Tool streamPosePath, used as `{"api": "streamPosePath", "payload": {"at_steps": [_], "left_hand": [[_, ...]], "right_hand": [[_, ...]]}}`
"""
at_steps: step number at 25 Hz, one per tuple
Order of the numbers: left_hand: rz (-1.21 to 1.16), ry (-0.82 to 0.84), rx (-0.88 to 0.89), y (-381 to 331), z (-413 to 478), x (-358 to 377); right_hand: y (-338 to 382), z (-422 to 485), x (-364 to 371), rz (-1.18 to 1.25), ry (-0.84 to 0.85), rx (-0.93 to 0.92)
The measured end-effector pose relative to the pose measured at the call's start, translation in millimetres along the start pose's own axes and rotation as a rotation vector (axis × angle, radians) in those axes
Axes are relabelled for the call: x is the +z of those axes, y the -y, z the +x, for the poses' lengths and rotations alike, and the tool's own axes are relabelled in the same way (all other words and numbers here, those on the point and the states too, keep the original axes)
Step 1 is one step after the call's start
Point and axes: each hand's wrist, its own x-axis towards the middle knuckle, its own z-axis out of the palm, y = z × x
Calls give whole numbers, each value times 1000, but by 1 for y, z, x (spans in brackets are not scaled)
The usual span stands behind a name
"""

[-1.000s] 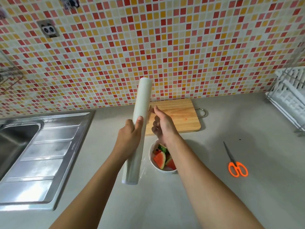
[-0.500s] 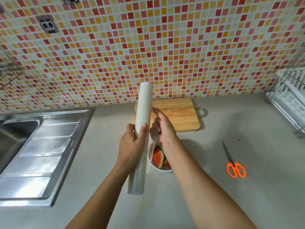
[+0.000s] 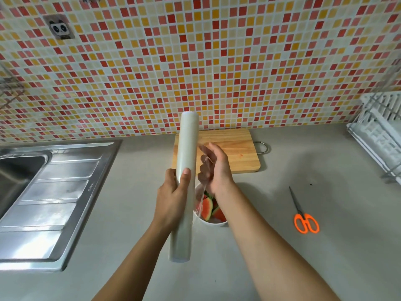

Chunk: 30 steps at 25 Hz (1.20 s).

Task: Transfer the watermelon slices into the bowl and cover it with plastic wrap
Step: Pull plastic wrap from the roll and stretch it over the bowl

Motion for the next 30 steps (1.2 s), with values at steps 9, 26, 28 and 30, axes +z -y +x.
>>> {"api": "streamPosePath", "payload": {"at_steps": [9,26,28,30], "left_hand": [[-81,136,-22,9,1,-14],[-196,207,-52,11,-2,-16],[-196,209,-64,11,-1,-16],[-183,199,-93,13,1,-16]], "right_hand": [[24,13,-1,-227,138,104],[40,18,5,274,190,227],[41,17,6,299,196,138],[40,16,7,249,199,15]]}}
